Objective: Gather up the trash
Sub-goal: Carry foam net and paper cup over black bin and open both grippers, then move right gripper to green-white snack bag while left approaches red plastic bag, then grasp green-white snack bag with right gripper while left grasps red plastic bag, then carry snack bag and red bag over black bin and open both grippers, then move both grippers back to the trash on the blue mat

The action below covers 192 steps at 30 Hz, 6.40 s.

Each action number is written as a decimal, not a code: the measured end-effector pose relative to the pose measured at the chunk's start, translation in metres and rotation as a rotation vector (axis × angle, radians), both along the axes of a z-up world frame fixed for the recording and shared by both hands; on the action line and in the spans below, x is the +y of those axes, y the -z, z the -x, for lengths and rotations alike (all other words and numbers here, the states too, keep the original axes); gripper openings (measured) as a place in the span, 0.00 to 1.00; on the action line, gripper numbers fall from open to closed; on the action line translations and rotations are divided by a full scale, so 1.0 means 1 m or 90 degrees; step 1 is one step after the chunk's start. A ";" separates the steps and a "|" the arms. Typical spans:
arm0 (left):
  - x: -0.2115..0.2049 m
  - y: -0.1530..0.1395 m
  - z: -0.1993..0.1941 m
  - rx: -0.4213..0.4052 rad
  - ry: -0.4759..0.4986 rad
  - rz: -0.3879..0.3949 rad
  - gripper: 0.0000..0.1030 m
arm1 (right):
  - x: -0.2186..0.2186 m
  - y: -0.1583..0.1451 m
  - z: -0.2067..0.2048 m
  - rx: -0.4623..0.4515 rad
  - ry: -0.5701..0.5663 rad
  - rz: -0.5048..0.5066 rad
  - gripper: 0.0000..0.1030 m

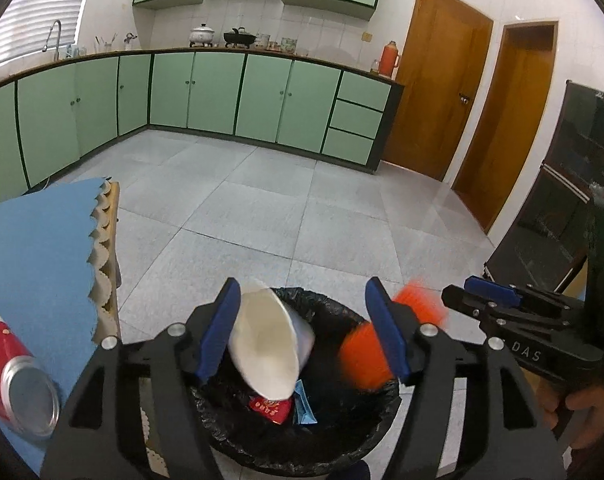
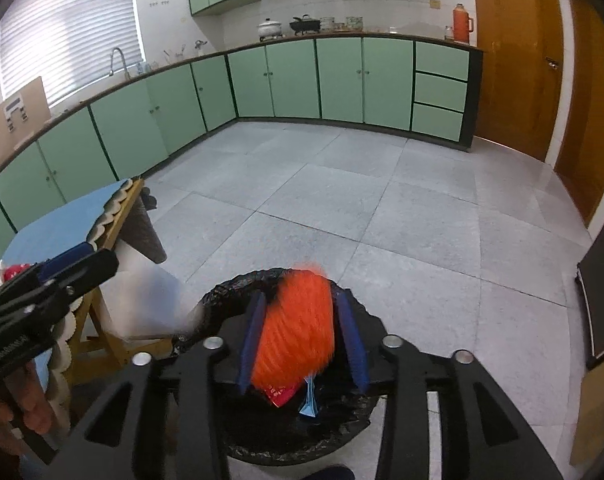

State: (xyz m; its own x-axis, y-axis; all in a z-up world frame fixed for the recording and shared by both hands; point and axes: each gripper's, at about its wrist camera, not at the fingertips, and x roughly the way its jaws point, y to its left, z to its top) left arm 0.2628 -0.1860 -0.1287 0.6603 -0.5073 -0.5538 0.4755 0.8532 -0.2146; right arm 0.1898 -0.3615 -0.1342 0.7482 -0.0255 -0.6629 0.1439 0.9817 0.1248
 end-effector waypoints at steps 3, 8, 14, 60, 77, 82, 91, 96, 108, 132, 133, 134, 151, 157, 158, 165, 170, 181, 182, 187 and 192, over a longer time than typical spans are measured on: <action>0.006 -0.008 0.003 -0.008 -0.009 0.003 0.63 | -0.002 -0.006 0.003 -0.009 0.004 -0.003 0.46; 0.031 -0.030 0.018 -0.025 -0.037 0.009 0.67 | 0.006 -0.023 0.016 -0.037 0.013 0.000 0.66; 0.073 -0.056 0.056 -0.065 -0.081 -0.009 0.79 | 0.036 -0.053 0.041 -0.098 0.010 -0.001 0.93; 0.349 -0.024 0.197 -0.037 -0.435 -0.091 0.81 | 0.337 0.011 0.069 0.044 -0.189 -0.030 0.53; 0.397 -0.019 0.206 -0.002 -0.483 -0.025 0.82 | 0.342 -0.016 0.067 0.020 -0.260 -0.015 0.31; 0.405 -0.028 0.204 -0.013 -0.496 -0.014 0.82 | 0.344 -0.018 0.064 0.018 -0.266 -0.014 0.31; 0.413 -0.010 0.179 0.033 -0.480 -0.026 0.62 | 0.347 -0.017 0.064 0.018 -0.271 0.006 0.31; 0.409 0.000 0.171 0.052 -0.454 -0.022 0.37 | 0.347 -0.020 0.064 0.016 -0.268 0.012 0.31; 0.409 -0.021 0.192 -0.006 -0.486 -0.044 0.05 | 0.346 -0.029 0.068 -0.005 -0.272 0.020 0.31; 0.226 -0.095 0.135 -0.143 -0.214 -0.018 0.05 | 0.212 -0.094 0.070 -0.104 -0.130 0.016 0.31; 0.216 -0.093 0.131 -0.142 -0.201 -0.016 0.05 | 0.199 -0.093 0.068 -0.102 -0.114 0.015 0.31; 0.205 -0.090 0.125 -0.141 -0.188 -0.014 0.05 | 0.190 -0.092 0.067 -0.101 -0.103 0.014 0.31; 0.049 -0.025 0.040 -0.088 -0.040 -0.027 0.06 | 0.055 -0.038 0.015 -0.048 0.026 0.019 0.31; 0.039 -0.004 0.016 -0.037 -0.023 -0.021 0.40 | 0.030 -0.013 -0.008 -0.007 0.033 -0.009 0.42; 0.040 -0.005 0.016 -0.035 -0.023 -0.020 0.40 | 0.029 -0.012 -0.008 -0.006 0.038 -0.011 0.43; 0.057 -0.018 0.023 -0.046 -0.046 -0.014 0.55 | 0.032 -0.021 0.004 -0.024 0.051 -0.008 0.62; 0.094 -0.041 0.051 -0.080 -0.091 -0.023 0.69 | 0.059 -0.041 0.021 -0.067 0.046 0.015 0.87; 0.224 -0.068 0.123 -0.108 -0.265 -0.076 0.77 | 0.149 -0.064 0.054 -0.123 -0.044 0.003 0.91; 0.235 -0.068 0.128 -0.107 -0.281 -0.082 0.77 | 0.160 -0.064 0.057 -0.128 -0.055 0.005 0.91; 0.282 -0.066 0.152 -0.083 -0.346 -0.097 0.78 | 0.204 -0.063 0.065 -0.139 -0.104 0.002 0.91; 0.309 -0.057 0.166 -0.056 -0.377 -0.101 0.79 | 0.244 -0.060 0.072 -0.143 -0.150 0.007 0.91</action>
